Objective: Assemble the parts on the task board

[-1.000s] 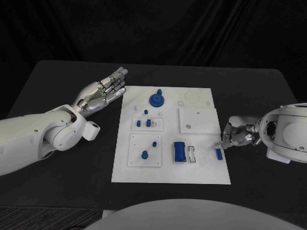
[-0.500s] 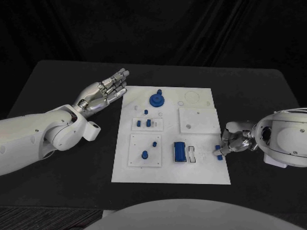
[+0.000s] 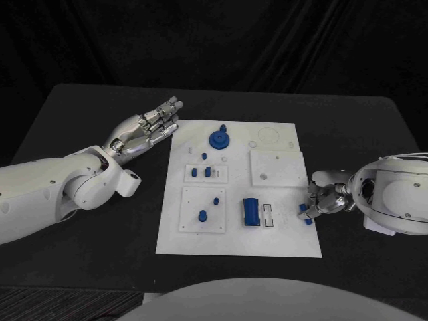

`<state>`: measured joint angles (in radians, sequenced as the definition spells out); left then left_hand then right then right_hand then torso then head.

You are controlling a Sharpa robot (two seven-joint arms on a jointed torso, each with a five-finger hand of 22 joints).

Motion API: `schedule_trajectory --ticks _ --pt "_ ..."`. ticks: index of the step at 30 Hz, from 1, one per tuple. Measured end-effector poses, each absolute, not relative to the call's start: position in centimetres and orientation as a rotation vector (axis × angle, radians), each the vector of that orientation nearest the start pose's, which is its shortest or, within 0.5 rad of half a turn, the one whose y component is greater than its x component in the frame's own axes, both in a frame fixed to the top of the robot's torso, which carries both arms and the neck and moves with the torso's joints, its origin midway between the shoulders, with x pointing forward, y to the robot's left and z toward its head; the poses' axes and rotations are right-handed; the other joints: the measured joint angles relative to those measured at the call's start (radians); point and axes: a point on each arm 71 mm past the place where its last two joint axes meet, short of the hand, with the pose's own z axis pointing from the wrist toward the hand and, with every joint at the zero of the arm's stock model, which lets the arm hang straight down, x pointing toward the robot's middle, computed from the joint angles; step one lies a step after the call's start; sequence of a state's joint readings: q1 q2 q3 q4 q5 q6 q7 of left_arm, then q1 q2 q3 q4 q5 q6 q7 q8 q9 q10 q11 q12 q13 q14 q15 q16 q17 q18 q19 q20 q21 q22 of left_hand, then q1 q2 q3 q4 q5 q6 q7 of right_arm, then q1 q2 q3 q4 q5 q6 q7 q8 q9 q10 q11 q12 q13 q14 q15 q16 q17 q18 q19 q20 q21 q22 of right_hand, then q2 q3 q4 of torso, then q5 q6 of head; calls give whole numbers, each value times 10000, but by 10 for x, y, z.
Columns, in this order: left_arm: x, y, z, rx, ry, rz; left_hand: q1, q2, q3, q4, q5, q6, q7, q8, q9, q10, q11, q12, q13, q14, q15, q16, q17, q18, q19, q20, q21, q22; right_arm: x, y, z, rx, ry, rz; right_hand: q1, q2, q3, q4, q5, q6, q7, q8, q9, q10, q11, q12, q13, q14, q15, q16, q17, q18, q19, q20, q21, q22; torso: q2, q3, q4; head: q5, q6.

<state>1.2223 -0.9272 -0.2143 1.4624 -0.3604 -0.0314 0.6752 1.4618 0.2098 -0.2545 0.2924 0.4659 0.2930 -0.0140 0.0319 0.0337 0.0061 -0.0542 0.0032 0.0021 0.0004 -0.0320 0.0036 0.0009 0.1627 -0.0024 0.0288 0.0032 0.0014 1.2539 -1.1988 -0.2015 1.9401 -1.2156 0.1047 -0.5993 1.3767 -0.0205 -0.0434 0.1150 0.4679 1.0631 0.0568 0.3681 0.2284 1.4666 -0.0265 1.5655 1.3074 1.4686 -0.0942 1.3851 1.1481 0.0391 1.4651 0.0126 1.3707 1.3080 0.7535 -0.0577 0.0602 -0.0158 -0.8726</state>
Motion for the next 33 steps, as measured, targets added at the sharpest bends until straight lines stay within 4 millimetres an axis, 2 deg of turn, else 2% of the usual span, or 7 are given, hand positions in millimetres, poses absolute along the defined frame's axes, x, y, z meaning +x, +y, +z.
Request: schedule_trajectory --ticks 4,6,12,15,18,20,33 --pt "462 249 -211 -5633 15540 -16833 43 43 0 0 41 53 53 0 0 26 26 0 0 0 0 0 0 -2 7 6 0 0 369 -268 -222 706 23652 2520 88 -124 456 456 321 161 217 -84 1 8 117 0 0 -9 113 0 -7 1 -3 76 0 -1 1 2 0 29 0" --pt "462 249 -211 -5635 15547 -16842 45 45 0 0 41 72 72 0 -1 26 26 0 1 0 0 0 0 -2 35 35 0 1 367 -268 -222 766 23595 2541 -147 -321 821 809 435 260 200 -289 1 20 128 0 0 -35 141 0 -12 1 -18 91 0 -1 2 5 0 40 0" --pt "462 249 -212 -5640 15570 -16868 45 45 27 -28 40 72 71 0 -1 24 98 0 2 0 0 0 2 -3 35 35 0 1 361 -268 -218 1117 23403 2809 -1429 -599 2703 -297 550 335 145 -1456 -83 27 134 0 0 -37 143 1 -77 1 17 126 -21 -1 1 10 -7 56 0" --pt "462 249 -212 -5642 15584 -16882 45 45 27 -28 84 72 71 0 -1 25 98 0 2 0 0 0 2 -2 35 35 0 1 358 -267 -217 1580 23384 3126 -1695 -716 3171 -656 887 370 109 -1491 -94 25 135 0 0 -38 144 1 -145 0 17 126 -166 -2 0 9 -7 27 0" --pt "462 248 -212 -5636 15599 -16910 45 45 27 -28 83 72 71 0 -2 25 98 0 2 0 0 0 3 -2 35 35 0 1 357 -263 -214 2197 23466 3584 -1917 -777 3298 -701 1198 372 114 -1485 17 -2 142 0 0 -39 145 1 -141 1 17 126 -166 -2 0 8 -6 -1 0" --pt "462 248 -212 -5632 15609 -16927 56 56 27 -28 83 76 75 0 -2 25 98 0 2 0 1 0 4 -2 35 35 0 1 356 -260 -212 2699 23574 3976 -2035 -797 3694 -1097 1205 370 148 -1485 36 -2 142 0 0 -41 147 1 -104 0 17 126 -167 -3 0 6 -6 -6 0" --pt "462 247 -213 -5630 15644 -16990 92 92 27 -27 82 108 107 0 -3 25 98 0 3 0 0 0 7 -3 35 34 0 2 358 -240 -216 5020 24404 5564 -2314 -728 3919 -1268 965 397 121 -1486 167 -3 143 0 0 -54 162 58 7 1 17 126 -65 -3 3 -6 12 -19 0"
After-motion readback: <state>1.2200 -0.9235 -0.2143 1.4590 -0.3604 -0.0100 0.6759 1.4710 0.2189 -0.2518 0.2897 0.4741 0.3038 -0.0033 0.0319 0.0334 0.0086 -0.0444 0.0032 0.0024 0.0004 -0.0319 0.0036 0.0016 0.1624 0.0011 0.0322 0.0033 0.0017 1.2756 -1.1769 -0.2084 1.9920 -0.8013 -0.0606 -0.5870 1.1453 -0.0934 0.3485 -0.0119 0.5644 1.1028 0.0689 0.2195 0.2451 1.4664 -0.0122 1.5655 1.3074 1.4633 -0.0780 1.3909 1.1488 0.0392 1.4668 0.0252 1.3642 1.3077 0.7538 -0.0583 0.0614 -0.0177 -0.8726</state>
